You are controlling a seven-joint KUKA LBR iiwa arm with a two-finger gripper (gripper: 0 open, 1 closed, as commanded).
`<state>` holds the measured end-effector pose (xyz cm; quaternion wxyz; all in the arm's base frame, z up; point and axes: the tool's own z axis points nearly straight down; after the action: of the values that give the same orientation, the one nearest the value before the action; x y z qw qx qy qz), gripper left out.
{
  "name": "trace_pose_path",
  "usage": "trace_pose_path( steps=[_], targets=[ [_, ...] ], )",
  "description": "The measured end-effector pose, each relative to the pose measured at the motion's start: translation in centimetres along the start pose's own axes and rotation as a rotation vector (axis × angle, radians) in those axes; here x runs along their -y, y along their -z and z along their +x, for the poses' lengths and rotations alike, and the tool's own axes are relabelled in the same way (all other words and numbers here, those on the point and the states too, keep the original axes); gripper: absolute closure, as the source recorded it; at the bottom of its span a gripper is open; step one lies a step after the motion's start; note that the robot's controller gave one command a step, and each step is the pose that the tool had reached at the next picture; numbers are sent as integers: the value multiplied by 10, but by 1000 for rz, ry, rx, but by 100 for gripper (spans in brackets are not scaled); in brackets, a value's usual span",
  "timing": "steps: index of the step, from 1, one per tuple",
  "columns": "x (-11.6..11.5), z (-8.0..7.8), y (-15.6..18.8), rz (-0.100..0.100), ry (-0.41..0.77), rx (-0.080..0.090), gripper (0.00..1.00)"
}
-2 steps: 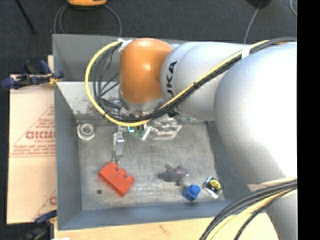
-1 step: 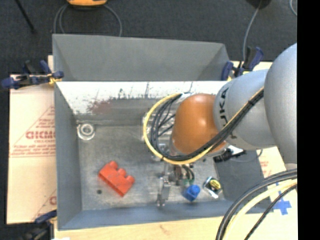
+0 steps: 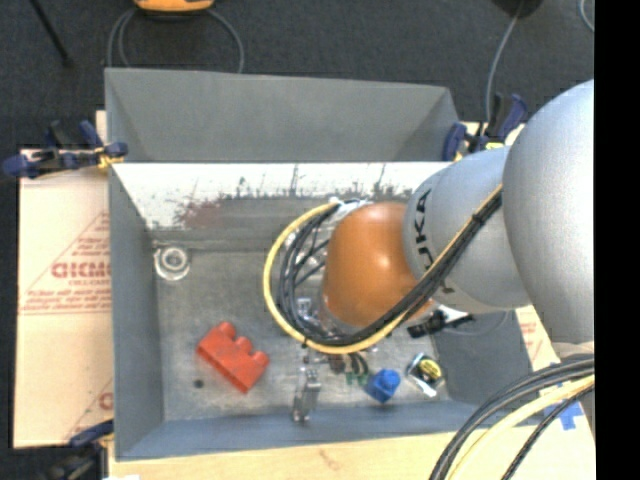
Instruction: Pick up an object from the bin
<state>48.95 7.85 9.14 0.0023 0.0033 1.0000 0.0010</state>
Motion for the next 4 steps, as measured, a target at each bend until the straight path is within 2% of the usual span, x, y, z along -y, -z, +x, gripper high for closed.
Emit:
trace_pose_path(
  steps=[1,2,3,4],
  targets=[
    [52,-21,-19,-1,-5,6,0],
    [108,-23,-17,0,-142,7,0],
    [61,-35,12,1,-59,2,0],
    [63,-34,10,1,-67,-2,100]
  ],
)
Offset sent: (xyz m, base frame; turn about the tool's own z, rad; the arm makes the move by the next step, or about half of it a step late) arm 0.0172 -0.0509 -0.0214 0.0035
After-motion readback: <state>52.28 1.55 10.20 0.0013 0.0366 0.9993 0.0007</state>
